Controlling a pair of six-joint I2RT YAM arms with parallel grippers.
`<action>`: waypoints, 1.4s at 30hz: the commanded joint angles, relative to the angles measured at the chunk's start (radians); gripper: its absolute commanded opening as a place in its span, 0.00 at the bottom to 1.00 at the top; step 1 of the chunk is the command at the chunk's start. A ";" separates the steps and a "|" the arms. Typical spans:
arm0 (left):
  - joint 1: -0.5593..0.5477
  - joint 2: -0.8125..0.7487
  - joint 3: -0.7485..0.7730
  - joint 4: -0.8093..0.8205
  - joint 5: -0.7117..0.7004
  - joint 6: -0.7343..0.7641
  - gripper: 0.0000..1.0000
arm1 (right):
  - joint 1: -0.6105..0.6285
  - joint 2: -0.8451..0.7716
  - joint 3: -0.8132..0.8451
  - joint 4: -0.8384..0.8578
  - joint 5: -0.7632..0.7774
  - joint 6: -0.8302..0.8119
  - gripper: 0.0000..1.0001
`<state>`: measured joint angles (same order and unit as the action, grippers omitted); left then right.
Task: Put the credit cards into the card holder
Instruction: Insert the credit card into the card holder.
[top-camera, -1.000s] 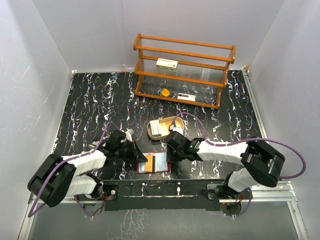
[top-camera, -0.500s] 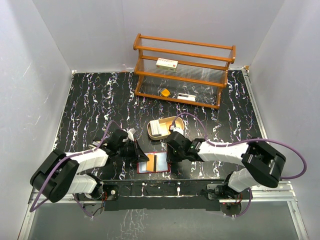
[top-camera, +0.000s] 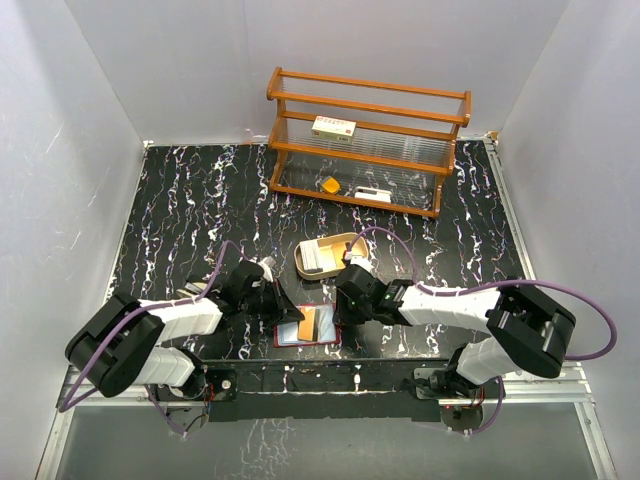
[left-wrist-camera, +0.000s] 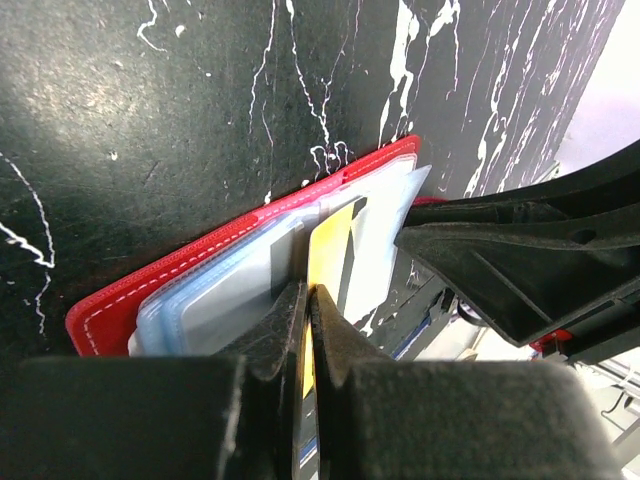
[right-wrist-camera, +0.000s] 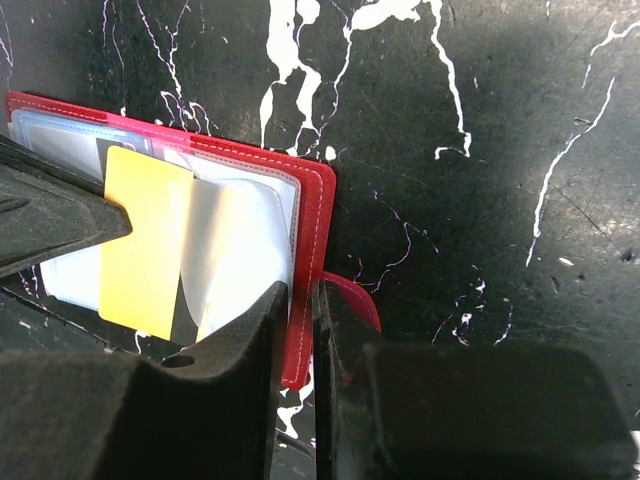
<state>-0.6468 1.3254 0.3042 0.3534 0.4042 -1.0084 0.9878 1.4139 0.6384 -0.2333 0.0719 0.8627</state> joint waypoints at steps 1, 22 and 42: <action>-0.033 0.013 -0.011 -0.056 -0.128 -0.044 0.00 | 0.007 0.022 -0.046 0.042 -0.007 0.045 0.15; -0.047 -0.067 -0.042 -0.065 -0.196 0.006 0.00 | 0.008 -0.030 -0.082 0.075 -0.017 0.093 0.14; -0.067 -0.074 -0.074 0.017 -0.215 -0.079 0.00 | 0.008 -0.069 -0.132 0.110 -0.008 0.206 0.13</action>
<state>-0.6991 1.2427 0.2756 0.3531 0.2420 -1.0336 0.9859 1.3537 0.5415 -0.1295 0.0887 1.0168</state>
